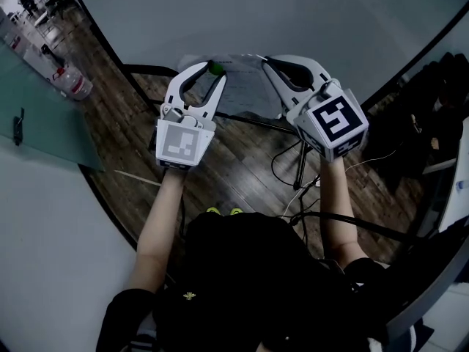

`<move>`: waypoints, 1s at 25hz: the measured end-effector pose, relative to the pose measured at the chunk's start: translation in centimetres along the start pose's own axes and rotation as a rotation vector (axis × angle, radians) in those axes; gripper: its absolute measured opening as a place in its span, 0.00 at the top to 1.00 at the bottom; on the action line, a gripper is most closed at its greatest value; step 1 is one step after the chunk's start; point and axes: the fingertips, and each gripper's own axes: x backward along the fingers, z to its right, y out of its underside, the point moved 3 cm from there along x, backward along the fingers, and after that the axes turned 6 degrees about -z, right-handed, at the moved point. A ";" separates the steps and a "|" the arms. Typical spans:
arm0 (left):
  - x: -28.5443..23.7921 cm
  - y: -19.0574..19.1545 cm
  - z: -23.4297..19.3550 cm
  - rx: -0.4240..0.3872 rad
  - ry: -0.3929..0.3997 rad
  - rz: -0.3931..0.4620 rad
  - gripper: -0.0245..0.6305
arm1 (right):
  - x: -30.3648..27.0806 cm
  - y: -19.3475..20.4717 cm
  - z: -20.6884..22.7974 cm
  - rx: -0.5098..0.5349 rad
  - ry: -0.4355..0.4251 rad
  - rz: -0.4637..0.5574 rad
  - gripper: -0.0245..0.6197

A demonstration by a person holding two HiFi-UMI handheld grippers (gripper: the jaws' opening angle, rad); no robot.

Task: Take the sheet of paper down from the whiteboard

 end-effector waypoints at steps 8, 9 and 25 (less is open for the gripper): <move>0.0 -0.1 0.2 -0.008 0.023 0.008 0.78 | 0.2 -0.1 -0.2 0.005 0.020 -0.003 0.93; 0.0 -0.1 0.2 -0.010 0.025 0.010 0.78 | 0.2 -0.1 -0.3 0.005 0.022 -0.003 0.93; -0.3 -0.2 0.1 0.003 0.025 0.025 0.78 | 0.2 -0.1 -0.3 0.010 0.020 -0.003 0.93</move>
